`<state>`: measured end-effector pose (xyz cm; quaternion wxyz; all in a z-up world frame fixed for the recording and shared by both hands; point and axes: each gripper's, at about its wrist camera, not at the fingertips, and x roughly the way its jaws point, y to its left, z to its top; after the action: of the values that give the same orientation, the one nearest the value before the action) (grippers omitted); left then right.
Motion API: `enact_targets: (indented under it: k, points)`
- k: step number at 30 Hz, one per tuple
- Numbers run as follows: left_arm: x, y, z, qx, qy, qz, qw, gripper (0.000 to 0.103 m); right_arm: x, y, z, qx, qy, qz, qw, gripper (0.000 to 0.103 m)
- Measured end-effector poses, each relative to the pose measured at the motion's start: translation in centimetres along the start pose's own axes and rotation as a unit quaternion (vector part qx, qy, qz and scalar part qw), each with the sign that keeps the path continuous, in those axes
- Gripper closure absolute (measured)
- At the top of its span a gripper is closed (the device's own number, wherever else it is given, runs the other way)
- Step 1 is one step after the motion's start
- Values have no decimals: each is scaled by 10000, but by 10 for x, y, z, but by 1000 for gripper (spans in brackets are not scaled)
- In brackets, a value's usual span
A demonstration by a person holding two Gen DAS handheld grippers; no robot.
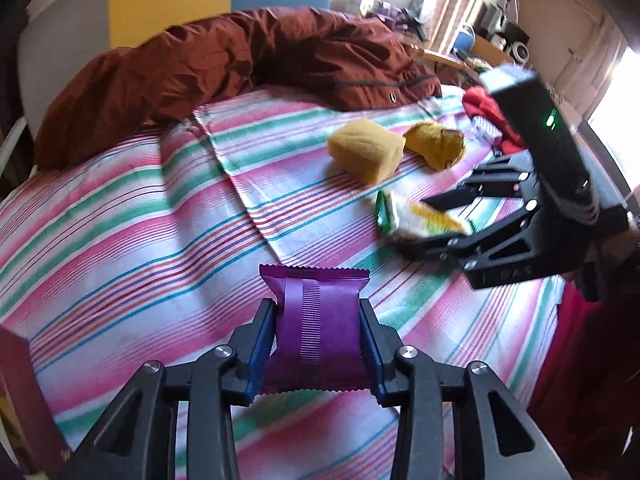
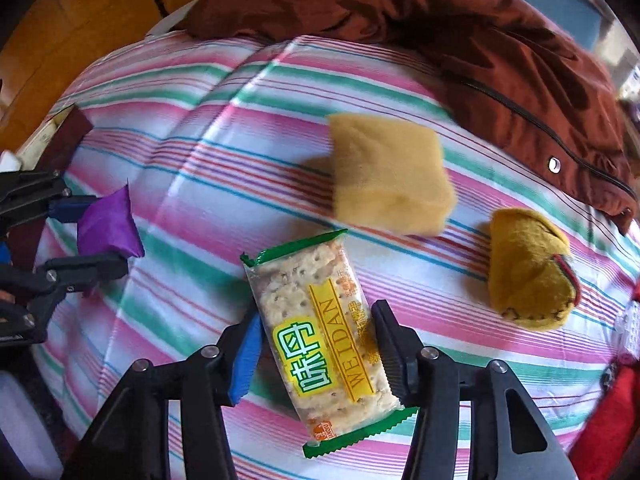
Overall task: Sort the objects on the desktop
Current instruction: 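Grasp the purple sachet with the left tool while the right tool grasps the WEIDAN cracker pack, then lift the sachet and cracker pack and carry both over the gold tray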
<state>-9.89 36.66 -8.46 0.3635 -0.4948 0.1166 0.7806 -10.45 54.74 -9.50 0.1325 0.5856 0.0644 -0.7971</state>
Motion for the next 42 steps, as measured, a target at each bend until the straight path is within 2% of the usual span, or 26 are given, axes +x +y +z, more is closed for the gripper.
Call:
enact_targets:
  k: [11,15,21,22,23,26,30,35,42]
  points:
    - [-72,11,-26,-382,-557,92,9977,63,-6,29,0,-153,-72,1,9999,50]
    - [-102,22,-37,-538,-803,116,9953,63,-10,41,3,-194,-64,-37,9998,50]
    - [-140,51,-59,-865,-1101,234,9899,63,-32,65,14,-169,-296,-7,9994,50]
    - [-145,55,-62,-921,-1145,262,9888,63,-38,58,17,-233,-349,2,9991,50]
    - [-150,59,-65,-980,-1190,281,9876,63,-43,64,8,-282,-398,5,9988,50]
    - [-170,78,-80,-1214,-1367,385,9824,63,-39,102,20,-424,-575,-3,9974,50]
    - [-196,110,-105,-1576,-1564,644,9729,63,-58,141,35,-527,-852,192,9948,50]
    - [-224,158,-143,-2158,-1741,1112,9543,63,-59,197,60,-719,-1092,499,9901,50]
    - [-246,202,-189,-2675,-1846,1752,9293,63,-63,296,74,-1086,-1296,1188,9784,50]
